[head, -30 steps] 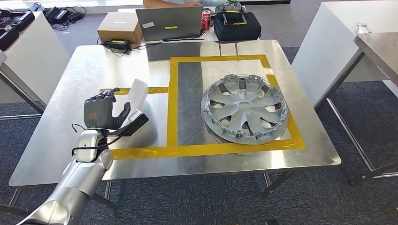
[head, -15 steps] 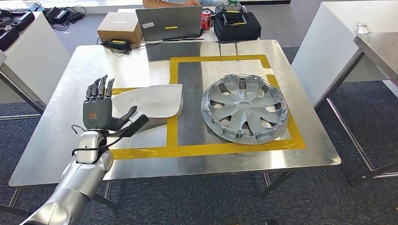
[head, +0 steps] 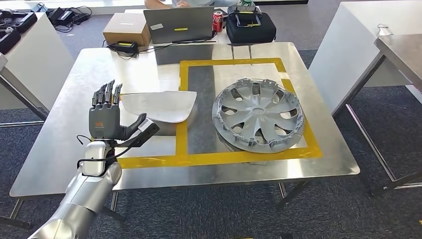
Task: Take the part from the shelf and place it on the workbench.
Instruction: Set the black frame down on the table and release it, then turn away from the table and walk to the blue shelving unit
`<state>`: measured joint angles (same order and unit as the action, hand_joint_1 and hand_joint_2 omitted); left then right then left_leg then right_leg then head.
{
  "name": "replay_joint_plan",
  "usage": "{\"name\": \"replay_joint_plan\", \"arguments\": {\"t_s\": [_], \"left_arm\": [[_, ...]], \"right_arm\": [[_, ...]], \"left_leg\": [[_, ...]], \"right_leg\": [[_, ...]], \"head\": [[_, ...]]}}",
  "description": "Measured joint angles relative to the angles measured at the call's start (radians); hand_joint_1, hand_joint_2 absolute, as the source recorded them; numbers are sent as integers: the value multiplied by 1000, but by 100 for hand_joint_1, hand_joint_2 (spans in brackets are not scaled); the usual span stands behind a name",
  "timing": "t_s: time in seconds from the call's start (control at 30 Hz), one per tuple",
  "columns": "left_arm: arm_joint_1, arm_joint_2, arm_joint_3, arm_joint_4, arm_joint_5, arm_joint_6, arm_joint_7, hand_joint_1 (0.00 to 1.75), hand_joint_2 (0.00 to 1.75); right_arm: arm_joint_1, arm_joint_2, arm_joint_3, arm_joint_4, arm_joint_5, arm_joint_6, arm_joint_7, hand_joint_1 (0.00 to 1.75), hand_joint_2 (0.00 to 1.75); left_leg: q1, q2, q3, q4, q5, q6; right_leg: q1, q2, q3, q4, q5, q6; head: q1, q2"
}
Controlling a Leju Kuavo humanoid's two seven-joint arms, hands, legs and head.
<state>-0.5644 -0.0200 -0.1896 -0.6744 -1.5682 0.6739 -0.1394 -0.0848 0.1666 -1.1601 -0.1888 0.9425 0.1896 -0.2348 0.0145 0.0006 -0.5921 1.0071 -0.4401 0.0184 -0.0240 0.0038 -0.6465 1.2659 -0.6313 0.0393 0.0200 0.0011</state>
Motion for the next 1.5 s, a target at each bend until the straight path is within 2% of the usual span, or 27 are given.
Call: {"name": "replay_joint_plan", "arguments": {"t_s": [0.07,0.13,0.27,0.33,0.4,0.47,0.5,0.53,0.6,0.67,0.77,0.8,0.87,0.93,0.97,1.0,1.03,1.1,1.17,1.2,1.27,1.3,1.33,1.37,1.43,1.47,1.5], "left_arm": [[4,0,0,-7,0,-2,4,0,0],[5,0,0,-18,0,-5,11,0,0],[9,1,-1,-30,0,-8,14,0,0],[11,1,-1,-33,0,-11,16,0,0],[13,2,-2,-35,0,-15,18,0,0],[17,2,-2,-36,0,-18,20,0,0],[20,2,-2,-36,0,-19,20,0,0],[22,2,-2,-37,0,-19,20,0,0],[22,3,-3,-41,0,-19,20,0,0],[20,3,-3,-46,0,-19,21,0,0],[21,3,-3,-48,0,-19,22,0,0],[22,3,-3,-49,0,-19,22,0,0],[22,2,-4,-50,0,-19,23,0,0],[26,1,-5,-49,0,-19,23,0,0],[28,1,-6,-49,0,-19,23,0,0],[30,1,-6,-49,0,-19,23,0,0],[32,1,-6,-49,0,-20,23,0,0],[33,1,-6,-50,0,-25,23,0,0],[33,0,-7,-52,0,-33,23,0,0],[32,0,-7,-53,0,-36,23,0,0],[32,-1,-8,-53,0,-39,23,0,0],[32,-1,-9,-53,0,-39,23,0,0],[33,-1,-9,-52,0,-39,23,0,0],[33,0,-10,-52,0,-39,23,0,0],[33,0,-11,-52,0,-39,23,0,0],[34,0,-12,-52,0,-39,23,0,0],[35,0,-12,-51,0,-40,23,0,0]], "right_arm": [[-1,-1,0,0,1,0,0,0,0],[-2,1,0,0,1,1,0,0,0],[-2,3,0,1,3,2,0,0,0],[-3,3,0,1,3,2,0,0,0],[-3,3,0,1,3,2,0,0,0],[-2,3,0,1,3,2,0,0,0],[-2,3,0,1,3,2,0,0,0],[-2,3,0,1,3,2,1,0,0],[-3,3,0,1,3,2,0,0,0],[-3,4,0,1,5,1,0,0,0],[-2,3,0,1,7,-1,0,0,0],[-2,3,0,1,7,-2,0,0,0],[-2,2,0,1,8,-3,0,0,0],[-2,1,0,1,8,-3,0,0,0],[-2,1,0,1,9,-3,0,0,0],[-2,0,0,1,9,-3,1,0,0],[-2,0,0,1,10,-4,1,0,0],[-4,-1,0,1,11,-4,4,0,0],[-6,-1,0,1,10,-5,7,0,0],[-6,-1,0,1,10,-5,8,0,0],[-6,-1,0,1,10,-6,9,0,0],[-6,-1,0,1,10,-6,9,0,0],[-7,-1,0,1,9,-6,9,0,0],[-7,-1,0,1,9,-6,9,0,0],[-7,-1,0,1,9,-7,9,0,0],[-6,-1,0,1,8,-7,9,0,0],[-6,-1,0,1,8,-7,9,0,0]], "left_leg": [[9,-1,-6,14,-4,-15],[11,-6,-17,30,-7,-36],[13,-11,-27,27,5,-68],[15,-8,-49,71,-35,-75],[13,-5,-94,192,-116,-75],[10,-5,-123,296,-164,-72],[7,-5,-113,298,-162,-67],[4,-5,-82,259,-145,-59],[-6,-4,7,120,-104,-40],[-16,-2,55,33,-84,-28],[-22,1,50,20,-65,-15],[-20,2,46,16,-55,-8],[-14,5,31,9,-32,4],[-14,5,5,10,-13,9],[-14,5,-10,12,-3,8],[-14,6,-25,15,6,6],[-13,6,-39,18,14,4],[-12,6,-65,28,30,-4],[-13,6,-79,35,43,-16],[-13,6,-81,36,50,-22],[-13,5,-83,31,64,-34],[-11,4,-88,33,59,-40],[-10,3,-96,50,34,-47],[-8,3,-110,87,-9,-52],[-6,2,-139,208,-110,-61],[-5,2,-147,267,-137,-63],[-5,2,-143,303,-140,-64]], "right_leg": [[-10,0,45,-117,74,11],[-12,7,79,-211,117,9],[-6,10,66,-217,130,-30],[-5,8,57,-219,143,-50],[-1,6,44,-219,155,-61],[6,4,29,-218,166,-65],[9,4,22,-218,172,-66],[12,4,16,-218,178,-66],[17,4,7,-218,189,-62],[17,3,3,-219,199,-53],[12,2,0,-223,212,-34],[12,2,-5,-216,202,-28],[10,2,-30,-152,134,-17],[9,1,-66,-31,47,-8],[8,1,-74,17,26,-4],[8,1,-67,36,27,-2],[7,1,-43,21,44,-1],[6,0,48,-98,82,-2],[11,2,116,-202,87,-16],[13,3,126,-223,81,-26],[14,3,118,-228,95,-44],[13,1,110,-229,106,-52],[12,-1,100,-232,118,-60],[10,-2,87,-235,130,-66],[10,-3,60,-234,153,-70],[10,-3,46,-233,165,-69],[10,-3,31,-233,177,-67]], "head": [[0,0],[3,0],[2,0],[-1,0],[-5,0],[-7,0],[-7,0],[-7,0],[-6,0],[-7,0],[-9,0],[-9,0],[-5,0],[-2,0],[-2,0],[-2,0],[-2,0],[-2,0],[-2,0],[-3,0],[-3,0],[-4,0],[-5,0],[-7,0],[-10,0],[-11,0],[-11,0]]}}
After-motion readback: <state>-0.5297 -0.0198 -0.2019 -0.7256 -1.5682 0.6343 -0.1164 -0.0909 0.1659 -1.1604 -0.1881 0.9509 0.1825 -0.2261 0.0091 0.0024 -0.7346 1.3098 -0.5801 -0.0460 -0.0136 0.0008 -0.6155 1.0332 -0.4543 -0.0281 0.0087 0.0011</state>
